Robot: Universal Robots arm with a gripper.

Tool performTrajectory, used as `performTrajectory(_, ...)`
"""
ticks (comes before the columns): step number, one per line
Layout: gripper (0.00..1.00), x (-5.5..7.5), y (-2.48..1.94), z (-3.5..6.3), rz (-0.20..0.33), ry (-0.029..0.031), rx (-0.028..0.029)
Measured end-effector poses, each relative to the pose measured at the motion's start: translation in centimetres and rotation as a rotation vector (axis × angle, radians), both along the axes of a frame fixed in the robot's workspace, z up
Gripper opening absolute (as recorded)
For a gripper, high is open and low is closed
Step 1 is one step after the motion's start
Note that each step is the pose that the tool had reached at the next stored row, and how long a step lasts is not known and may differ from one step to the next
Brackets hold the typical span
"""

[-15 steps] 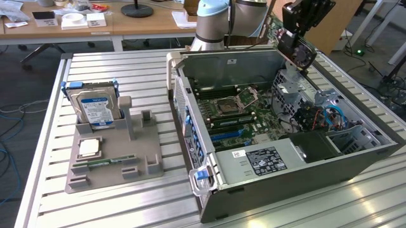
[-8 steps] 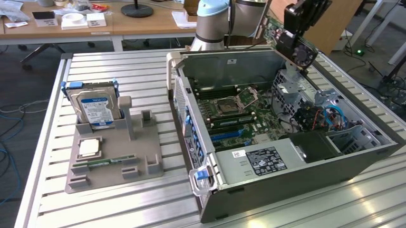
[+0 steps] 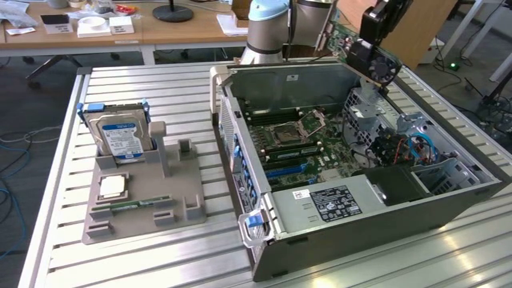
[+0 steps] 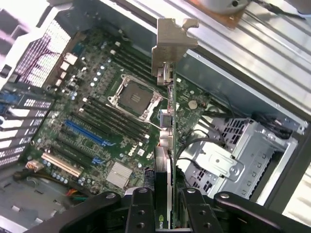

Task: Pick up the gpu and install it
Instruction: 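Insert the gpu into the slot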

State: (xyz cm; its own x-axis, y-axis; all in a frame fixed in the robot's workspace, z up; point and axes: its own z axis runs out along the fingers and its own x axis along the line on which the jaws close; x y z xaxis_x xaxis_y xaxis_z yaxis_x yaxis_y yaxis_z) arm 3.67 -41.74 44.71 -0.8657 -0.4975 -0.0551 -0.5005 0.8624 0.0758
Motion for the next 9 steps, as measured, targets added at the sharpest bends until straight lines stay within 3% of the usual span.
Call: performTrajectory(9,0.26,0.00,0.00,-0.05,0.164,0.0001,0.0001)
